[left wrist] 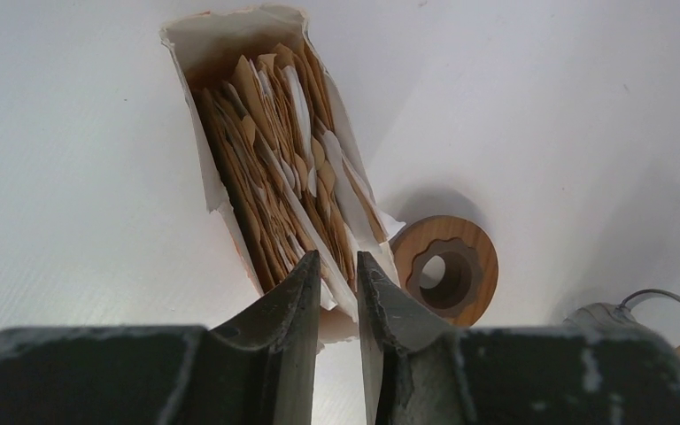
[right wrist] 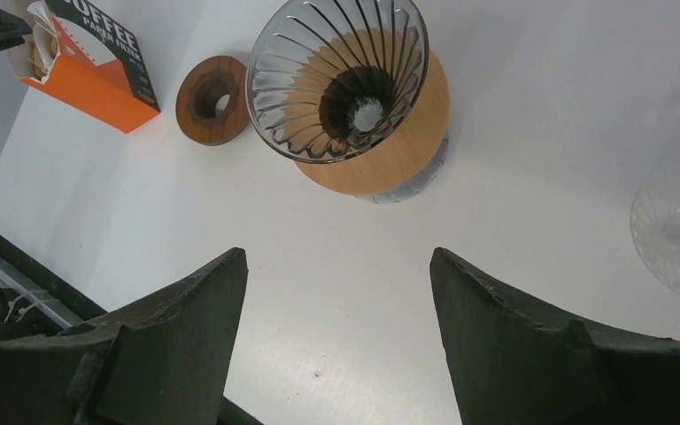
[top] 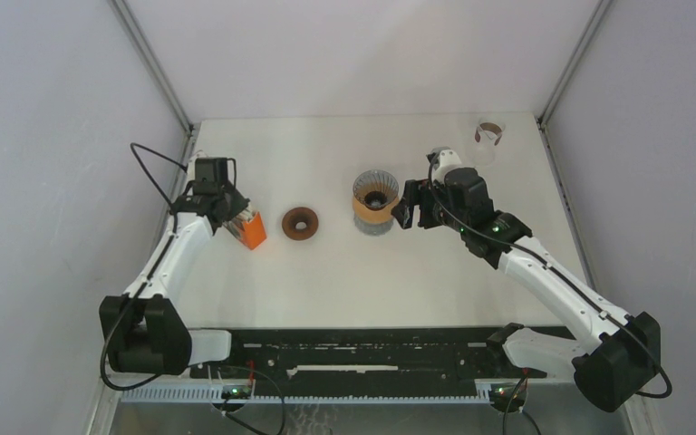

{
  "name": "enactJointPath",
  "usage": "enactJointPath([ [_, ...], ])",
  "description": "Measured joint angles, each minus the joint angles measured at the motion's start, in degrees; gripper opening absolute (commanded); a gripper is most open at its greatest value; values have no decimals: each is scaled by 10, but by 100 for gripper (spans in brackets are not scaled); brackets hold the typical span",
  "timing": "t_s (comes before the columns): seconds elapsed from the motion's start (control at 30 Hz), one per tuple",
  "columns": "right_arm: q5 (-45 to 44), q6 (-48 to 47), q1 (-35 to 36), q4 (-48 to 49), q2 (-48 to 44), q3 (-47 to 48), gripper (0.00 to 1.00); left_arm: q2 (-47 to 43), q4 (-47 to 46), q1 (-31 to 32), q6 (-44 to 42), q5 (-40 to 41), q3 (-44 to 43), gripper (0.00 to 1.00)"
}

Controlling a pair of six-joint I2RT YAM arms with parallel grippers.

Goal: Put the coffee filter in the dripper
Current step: Pick up the coffee filter from the coffee filter holder.

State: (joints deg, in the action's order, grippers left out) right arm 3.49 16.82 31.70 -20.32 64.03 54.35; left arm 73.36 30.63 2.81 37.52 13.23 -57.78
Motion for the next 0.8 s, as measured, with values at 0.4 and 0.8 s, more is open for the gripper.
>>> enactJointPath([
  [0.4,0,0,0,4,0,-2,83,23,-1,-4,0,-6,-1,23],
  [0.8,0,0,0,8,0,-7,84,24,-1,-7,0,-19,-1,18],
])
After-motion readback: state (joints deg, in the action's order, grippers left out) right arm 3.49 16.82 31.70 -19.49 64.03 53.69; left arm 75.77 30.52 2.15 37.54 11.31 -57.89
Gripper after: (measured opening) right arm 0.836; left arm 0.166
